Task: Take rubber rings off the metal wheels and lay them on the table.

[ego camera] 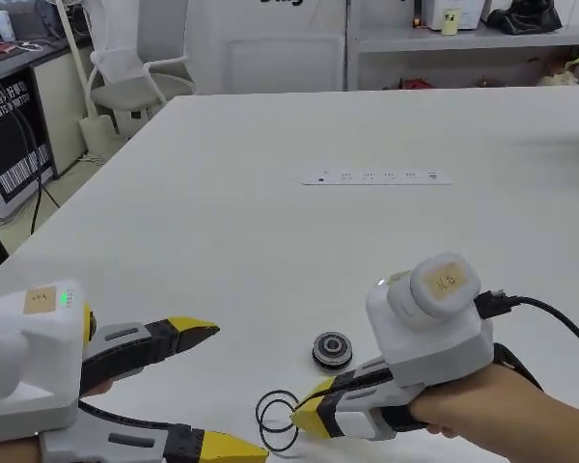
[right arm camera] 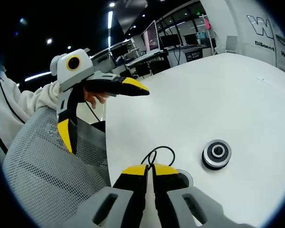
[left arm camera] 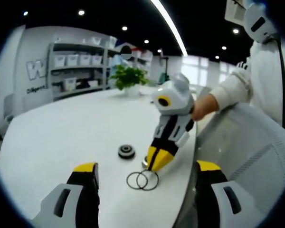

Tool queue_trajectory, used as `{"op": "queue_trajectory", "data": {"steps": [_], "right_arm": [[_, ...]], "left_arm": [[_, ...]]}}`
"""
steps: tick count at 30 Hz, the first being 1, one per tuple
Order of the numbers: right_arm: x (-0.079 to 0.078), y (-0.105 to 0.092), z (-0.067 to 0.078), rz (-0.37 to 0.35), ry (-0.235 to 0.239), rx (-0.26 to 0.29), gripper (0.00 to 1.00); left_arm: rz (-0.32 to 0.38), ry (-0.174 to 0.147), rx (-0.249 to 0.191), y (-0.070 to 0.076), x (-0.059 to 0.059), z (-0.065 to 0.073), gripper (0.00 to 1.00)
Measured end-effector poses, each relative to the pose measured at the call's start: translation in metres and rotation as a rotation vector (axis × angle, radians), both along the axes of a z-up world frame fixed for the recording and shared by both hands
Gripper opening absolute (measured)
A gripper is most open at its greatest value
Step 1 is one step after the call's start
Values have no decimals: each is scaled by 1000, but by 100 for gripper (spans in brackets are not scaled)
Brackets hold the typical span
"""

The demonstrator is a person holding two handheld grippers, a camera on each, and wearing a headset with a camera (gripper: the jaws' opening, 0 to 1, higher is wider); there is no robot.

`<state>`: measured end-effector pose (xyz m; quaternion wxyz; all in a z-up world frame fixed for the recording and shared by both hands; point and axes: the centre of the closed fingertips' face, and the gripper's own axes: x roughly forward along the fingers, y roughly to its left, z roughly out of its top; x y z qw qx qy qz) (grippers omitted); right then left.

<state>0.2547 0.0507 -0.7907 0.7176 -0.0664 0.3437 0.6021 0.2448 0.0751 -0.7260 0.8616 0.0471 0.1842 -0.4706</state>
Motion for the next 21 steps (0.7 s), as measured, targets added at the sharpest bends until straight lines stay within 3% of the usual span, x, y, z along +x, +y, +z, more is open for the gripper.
{"op": "queue_trajectory", "data": {"steps": [6,21], "right_arm": [[1,-1,-3,10,-27,-18,8],[10,-6,3,5,-61,-16,13]], "left_arm": [[-1,6,0,1,0,-1,84],[-5,11,-1,1,-1,-2,84]]}}
